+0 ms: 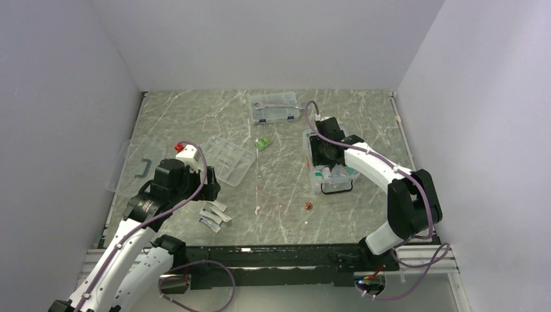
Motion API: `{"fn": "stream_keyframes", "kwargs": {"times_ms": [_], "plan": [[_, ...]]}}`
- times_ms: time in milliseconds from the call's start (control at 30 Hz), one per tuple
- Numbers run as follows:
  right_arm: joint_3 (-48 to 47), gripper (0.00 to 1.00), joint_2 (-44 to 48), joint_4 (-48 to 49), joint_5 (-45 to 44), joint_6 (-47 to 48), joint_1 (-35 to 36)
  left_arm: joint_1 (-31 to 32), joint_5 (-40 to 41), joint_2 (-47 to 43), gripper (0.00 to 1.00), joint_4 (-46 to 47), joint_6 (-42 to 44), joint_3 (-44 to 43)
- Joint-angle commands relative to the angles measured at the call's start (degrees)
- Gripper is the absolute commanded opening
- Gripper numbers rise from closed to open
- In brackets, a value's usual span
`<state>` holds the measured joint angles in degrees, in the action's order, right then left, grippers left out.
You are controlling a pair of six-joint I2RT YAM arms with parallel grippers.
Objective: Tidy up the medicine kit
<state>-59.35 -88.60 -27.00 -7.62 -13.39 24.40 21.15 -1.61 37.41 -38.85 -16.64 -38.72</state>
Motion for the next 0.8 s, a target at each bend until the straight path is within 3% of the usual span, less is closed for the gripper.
{"fn": "stream_keyframes", "kwargs": {"times_ms": [0,233,500,767], "plan": [[-4.2,0.5,3.7,-0.8,-1.6,-1.0,0.0,0.0,0.2,0.2,0.99,0.7,0.3,-2.6],[-7.9,0.59,8.0,-3.2,-7.5,0.9,-0.1,0.0,0.2,0.4,0.99,0.5,0.3,-2.8],[-13.0,0.58,11.9,-2.5,-12.0,-1.2,-0.5,0.0,0.8,-0.8,0.99,0.5,0.0,-2.6],[-16.6,0.59,15.3,-0.8,-0.9,-0.9,-1.1,0.0,0.6,-1.0,0.99,0.5,0.2,-2.6]]}}
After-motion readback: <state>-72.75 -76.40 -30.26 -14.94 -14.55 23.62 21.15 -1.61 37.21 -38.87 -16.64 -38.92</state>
